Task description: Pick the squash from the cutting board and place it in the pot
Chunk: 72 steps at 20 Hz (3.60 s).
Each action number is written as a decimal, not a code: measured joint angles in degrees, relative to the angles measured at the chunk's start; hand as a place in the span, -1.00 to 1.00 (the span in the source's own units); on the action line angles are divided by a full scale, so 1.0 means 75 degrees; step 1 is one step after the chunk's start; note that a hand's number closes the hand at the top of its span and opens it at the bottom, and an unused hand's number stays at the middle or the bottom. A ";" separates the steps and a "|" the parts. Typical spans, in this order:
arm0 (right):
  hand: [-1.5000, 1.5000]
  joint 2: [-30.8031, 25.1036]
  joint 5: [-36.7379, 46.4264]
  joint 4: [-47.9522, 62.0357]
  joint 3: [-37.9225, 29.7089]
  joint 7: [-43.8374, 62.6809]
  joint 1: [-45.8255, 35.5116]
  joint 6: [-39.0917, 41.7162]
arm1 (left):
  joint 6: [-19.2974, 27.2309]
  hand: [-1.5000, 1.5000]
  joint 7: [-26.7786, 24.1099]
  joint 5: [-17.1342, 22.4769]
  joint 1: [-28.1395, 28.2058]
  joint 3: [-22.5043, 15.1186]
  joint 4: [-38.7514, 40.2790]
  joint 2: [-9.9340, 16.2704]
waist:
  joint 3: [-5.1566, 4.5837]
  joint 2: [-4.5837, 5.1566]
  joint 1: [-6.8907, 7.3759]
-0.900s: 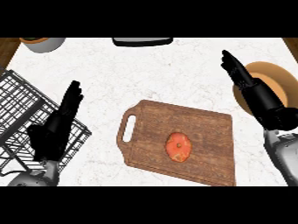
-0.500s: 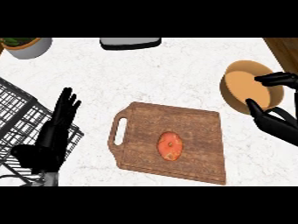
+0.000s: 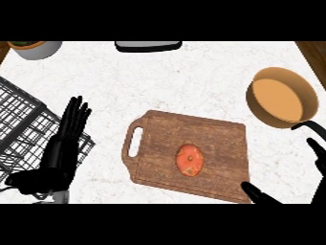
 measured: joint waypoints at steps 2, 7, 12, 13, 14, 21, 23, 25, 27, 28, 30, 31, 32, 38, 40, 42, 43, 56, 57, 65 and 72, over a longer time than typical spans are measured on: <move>-1.00 0.0131 0.0464 -0.0307 0.0429 -0.0366 0.0836 -0.0248 | -0.0160 0.00 -0.0107 0.0086 -0.0031 0.0008 0.0044 0.0015 | -0.0005 0.0013 0.0068; -1.00 0.0025 0.2097 -0.0511 0.1112 0.0207 0.2267 -0.0707 | -0.0283 0.00 -0.0398 0.0108 -0.0104 -0.0023 0.0162 -0.0077 | -0.0017 0.0057 0.0231; -1.00 -0.0276 0.3999 -0.0573 0.1383 0.1672 0.3267 -0.0555 | -0.0333 0.00 -0.0431 0.0068 -0.0163 -0.0093 0.0147 -0.0099 | -0.0042 0.0124 0.0376; -1.00 -0.0233 0.4404 -0.0652 0.1461 0.2059 0.3393 -0.0470 | -0.0334 0.00 -0.0393 0.0061 -0.0172 -0.0109 0.0130 -0.0101 | -0.0045 0.0134 0.0408; -1.00 -0.0151 0.4820 -0.0712 0.1595 0.2415 0.3506 -0.0377 | -0.0333 0.00 -0.0435 0.0034 -0.0176 -0.0121 0.0160 -0.0111 | -0.0043 0.0136 0.0426; -1.00 0.0917 0.7382 -0.0939 0.2605 0.4918 0.3119 0.0902 | -0.0443 0.00 -0.0638 0.0036 -0.0188 -0.0109 0.0330 -0.0161 | -0.0018 0.0111 0.0509; -1.00 0.1126 0.7807 -0.0886 0.2846 0.5603 0.2669 0.1318 | -0.0627 0.00 -0.0784 0.0144 -0.0179 -0.0065 0.0395 -0.0121 | -0.0008 0.0098 0.0519; -1.00 0.1256 0.8144 -0.0612 0.2957 0.6211 0.2254 0.1584 | -0.0584 0.00 -0.0788 0.0112 -0.0200 -0.0055 0.0448 -0.0168 | -0.0003 0.0085 0.0515; -1.00 0.1336 0.8449 -0.0381 0.3072 0.6861 0.1921 0.1801 | -0.0599 0.00 -0.0838 0.0119 -0.0171 -0.0036 0.0461 -0.0185 | 0.0004 0.0077 0.0508; -1.00 0.1363 0.8535 -0.0282 0.3099 0.7149 0.1748 0.1939 | -0.0613 0.00 -0.0763 0.0129 -0.0165 -0.0031 0.0429 -0.0171 | 0.0002 0.0078 0.0504; -1.00 0.1402 0.8548 -0.0005 0.3096 0.7651 0.1261 0.2178 | -0.0647 0.00 -0.0785 0.0118 -0.0148 -0.0014 0.0436 -0.0164 | 0.0007 0.0074 0.0501; -1.00 0.1416 0.8569 0.0187 0.3162 0.7878 0.1073 0.2205 | -0.0608 0.00 -0.0696 0.0097 -0.0131 -0.0017 0.0388 -0.0177 | 0.0003 0.0075 0.0499; -1.00 0.1426 0.8484 0.0345 0.3104 0.8019 0.0814 0.2298 | -0.0585 0.00 -0.0647 0.0082 -0.0128 -0.0012 0.0373 -0.0191 | 0.0004 0.0073 0.0500; -1.00 0.1450 0.8233 0.1244 0.3096 0.8309 0.0072 0.2107 | -0.0688 0.00 -0.0682 0.0075 -0.0006 0.0061 0.0321 -0.0210 | 0.0011 0.0063 0.0470; -1.00 0.1455 0.8183 0.1557 0.3033 0.8444 -0.0269 0.2056 | -0.0574 0.00 -0.0742 -0.0067 -0.0010 0.0041 0.0436 -0.0304 | 0.0010 0.0063 0.0470; -1.00 0.1459 0.8155 0.1725 0.2984 0.8468 -0.0403 0.2035 | -0.0633 0.00 -0.0703 -0.0035 -0.0072 0.0089 0.0513 -0.0329 | 0.0007 0.0057 0.0463; -1.00 0.1460 0.8101 0.1852 0.2936 0.8512 -0.0533 0.2017 | -0.0669 0.00 -0.0666 -0.0019 -0.0110 0.0099 0.0550 -0.0341 | 0.0008 0.0051 0.0464; 1.00 0.1397 0.8113 0.3037 0.2937 0.8603 -0.1537 0.1087 | -0.0973 0.00 -0.0829 0.0003 0.0046 0.0254 0.0598 -0.0358 | -0.0040 0.0010 0.0440; 1.00 0.1376 0.8171 0.3072 0.2906 0.8563 -0.1581 0.0980 | -0.0928 0.00 -0.0810 -0.0053 0.0046 0.0249 0.0590 -0.0374 | -0.0041 0.0012 0.0441; 1.00 0.1353 0.8569 0.3263 0.2932 0.8460 -0.1812 0.0259 | -0.0822 0.00 -0.0610 -0.0195 0.0033 0.0273 0.0564 -0.0520 | -0.0044 0.0022 0.0441; 1.00 0.1391 0.8941 0.3281 0.2924 0.8707 -0.2348 0.0625 | -0.1077 0.00 -0.0636 -0.0119 0.0110 0.0335 0.0506 -0.0437 | -0.0021 0.0048 0.0467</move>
